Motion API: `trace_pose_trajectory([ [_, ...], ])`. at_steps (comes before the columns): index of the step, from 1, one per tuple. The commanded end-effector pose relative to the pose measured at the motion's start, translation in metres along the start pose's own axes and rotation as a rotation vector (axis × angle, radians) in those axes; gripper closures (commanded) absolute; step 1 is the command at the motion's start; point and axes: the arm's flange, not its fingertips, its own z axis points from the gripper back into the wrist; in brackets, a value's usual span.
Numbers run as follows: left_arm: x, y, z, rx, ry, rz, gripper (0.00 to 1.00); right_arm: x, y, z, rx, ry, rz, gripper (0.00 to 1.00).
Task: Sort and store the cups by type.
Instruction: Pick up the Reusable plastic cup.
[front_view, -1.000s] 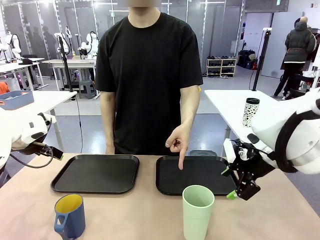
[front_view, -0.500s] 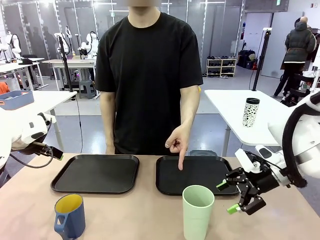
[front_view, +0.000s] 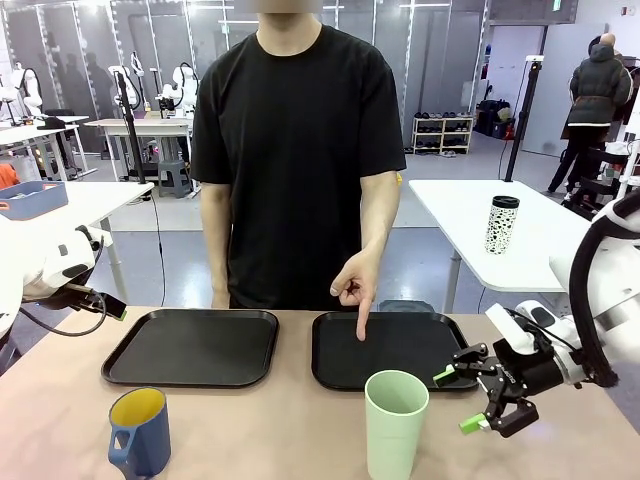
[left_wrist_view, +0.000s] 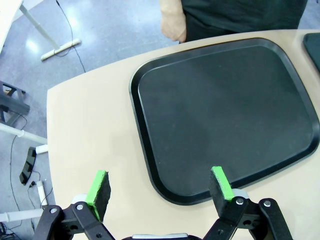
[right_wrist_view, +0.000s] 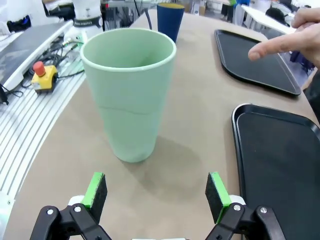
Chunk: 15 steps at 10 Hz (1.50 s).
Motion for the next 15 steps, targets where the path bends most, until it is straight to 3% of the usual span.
trace_pose_trajectory([
  [1,0.002,-0.001,0.0,0.002,-0.002,0.002,0.0,-0.013,0.001,-0.001,-0.019,-0.108,0.007,0.0],
  [4,0.002,-0.001,0.0,0.002,-0.002,0.002,0.0,-0.02,0.017,-0.016,-0.023,-0.169,-0.031,0.0],
  [12,0.002,-0.001,0.0,0.002,-0.002,0.002,0.0,-0.021,0.02,-0.013,-0.005,-0.151,-0.056,0.0],
  [15,0.002,-0.001,0.0,0.002,-0.002,0.002,0.0,-0.025,0.018,-0.039,0.024,-0.19,-0.062,0.0],
])
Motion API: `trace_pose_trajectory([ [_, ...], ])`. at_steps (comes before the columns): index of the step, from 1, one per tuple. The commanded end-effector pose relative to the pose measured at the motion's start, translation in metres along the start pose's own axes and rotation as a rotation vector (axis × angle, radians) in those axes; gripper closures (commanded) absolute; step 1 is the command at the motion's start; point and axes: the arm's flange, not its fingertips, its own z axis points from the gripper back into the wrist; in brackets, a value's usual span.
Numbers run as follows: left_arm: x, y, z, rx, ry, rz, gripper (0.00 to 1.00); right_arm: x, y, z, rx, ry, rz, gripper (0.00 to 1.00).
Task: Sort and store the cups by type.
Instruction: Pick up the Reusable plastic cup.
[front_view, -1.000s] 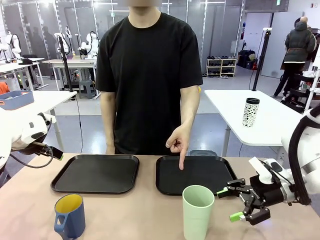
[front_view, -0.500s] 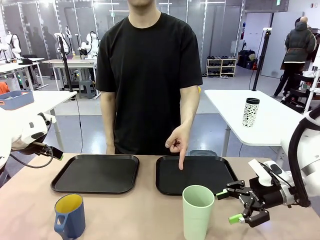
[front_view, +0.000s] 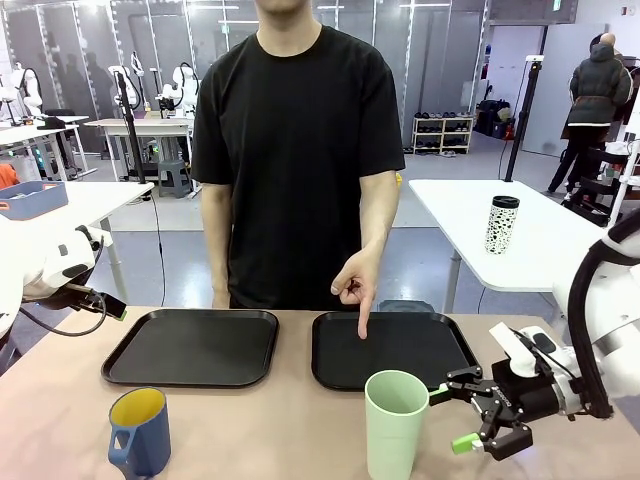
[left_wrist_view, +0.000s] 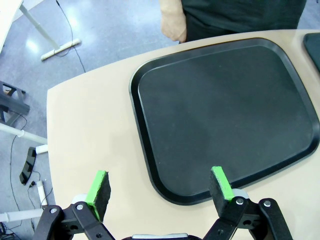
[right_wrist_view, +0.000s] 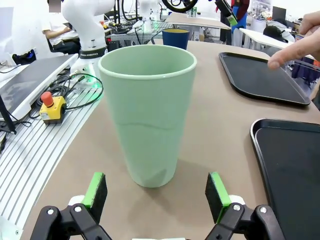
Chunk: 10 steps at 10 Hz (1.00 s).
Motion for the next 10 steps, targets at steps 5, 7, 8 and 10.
trace_pose_trajectory([
  [5,0.002,-0.001,0.0,0.002,-0.002,0.002,0.0,-0.002,-0.001,-0.036,0.016,-0.056,0.018,0.0],
  [7,0.002,-0.001,0.0,0.002,-0.002,0.002,0.0,-0.003,-0.002,-0.043,0.047,-0.063,0.013,0.0],
  [8,0.002,-0.001,0.0,0.002,-0.002,0.002,0.0,-0.002,-0.003,-0.046,0.058,-0.075,0.02,0.0],
  [10,0.002,-0.001,0.0,0.002,-0.002,0.002,0.0,-0.002,-0.003,-0.051,0.077,-0.117,0.024,0.0],
])
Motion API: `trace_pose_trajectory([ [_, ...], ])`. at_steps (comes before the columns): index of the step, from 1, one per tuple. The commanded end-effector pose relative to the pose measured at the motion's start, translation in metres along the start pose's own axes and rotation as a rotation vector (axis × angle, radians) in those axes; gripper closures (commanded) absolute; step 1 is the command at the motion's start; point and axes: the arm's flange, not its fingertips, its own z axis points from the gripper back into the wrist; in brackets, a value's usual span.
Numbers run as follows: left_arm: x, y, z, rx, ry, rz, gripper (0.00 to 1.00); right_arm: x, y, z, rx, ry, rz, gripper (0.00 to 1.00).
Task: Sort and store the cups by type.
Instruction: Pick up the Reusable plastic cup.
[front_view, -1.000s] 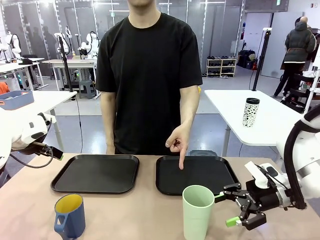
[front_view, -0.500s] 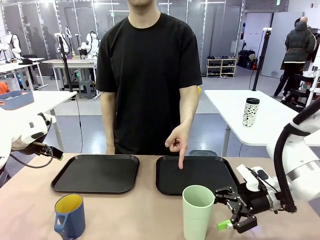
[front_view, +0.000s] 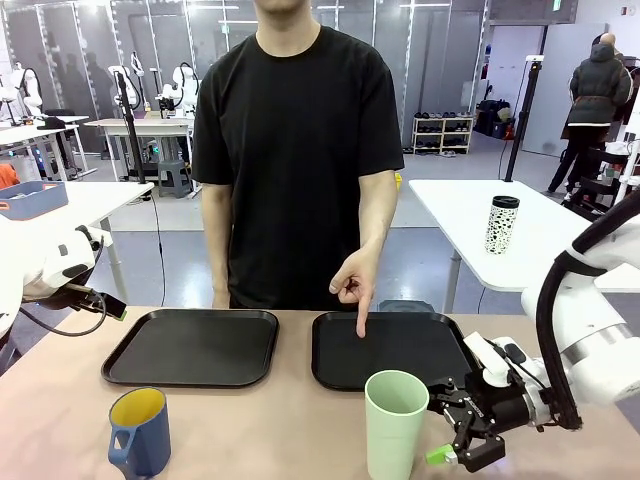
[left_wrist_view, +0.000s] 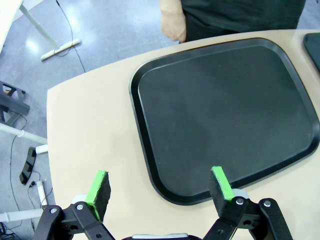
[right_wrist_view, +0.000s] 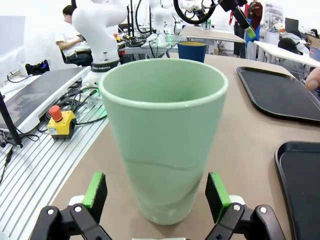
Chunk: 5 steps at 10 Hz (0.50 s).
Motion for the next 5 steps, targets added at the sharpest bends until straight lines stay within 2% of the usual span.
trace_pose_trajectory([
  [1,0.002,-0.001,0.0,0.002,-0.002,0.002,0.0,-0.004,-0.005,-0.01,0.012,-0.047,0.032,0.0],
  [5,0.002,-0.001,0.0,0.002,-0.002,0.002,0.0,-0.007,-0.009,-0.026,0.023,-0.067,0.043,0.0],
])
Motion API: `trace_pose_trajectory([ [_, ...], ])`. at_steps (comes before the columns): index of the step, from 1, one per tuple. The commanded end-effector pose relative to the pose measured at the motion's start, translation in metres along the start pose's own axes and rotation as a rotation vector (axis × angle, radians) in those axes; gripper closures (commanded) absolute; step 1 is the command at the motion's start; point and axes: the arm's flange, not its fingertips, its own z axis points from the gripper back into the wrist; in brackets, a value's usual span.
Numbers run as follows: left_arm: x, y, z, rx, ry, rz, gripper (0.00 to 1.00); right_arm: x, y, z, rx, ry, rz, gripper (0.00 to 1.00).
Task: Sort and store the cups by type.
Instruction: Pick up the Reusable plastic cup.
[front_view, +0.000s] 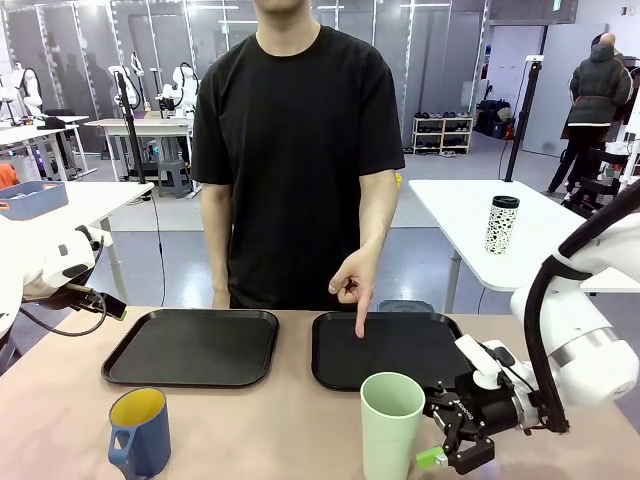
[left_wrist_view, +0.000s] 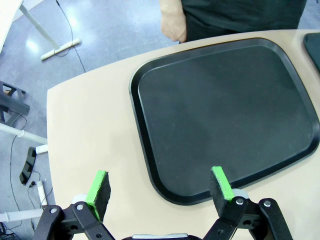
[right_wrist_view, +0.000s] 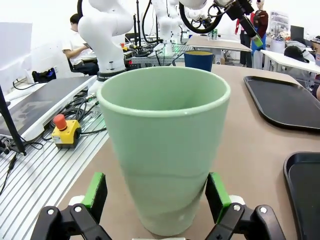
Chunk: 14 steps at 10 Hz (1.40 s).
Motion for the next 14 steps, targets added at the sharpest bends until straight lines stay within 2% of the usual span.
trace_pose_trajectory([
  [1,0.002,-0.001,0.0,0.002,-0.002,0.002,0.0,-0.006,-0.007,-0.012,-0.011,-0.016,0.054,0.0],
  [6,0.002,-0.001,0.0,0.002,-0.002,0.002,0.0,-0.016,-0.018,-0.032,0.016,-0.036,0.05,0.0],
  [9,0.002,-0.001,0.0,0.002,-0.002,0.002,0.0,-0.02,-0.019,-0.038,0.061,-0.093,0.056,0.0],
  [14,0.002,-0.001,0.0,0.002,-0.002,0.002,0.0,-0.028,-0.023,-0.05,0.104,-0.092,0.05,0.0],
])
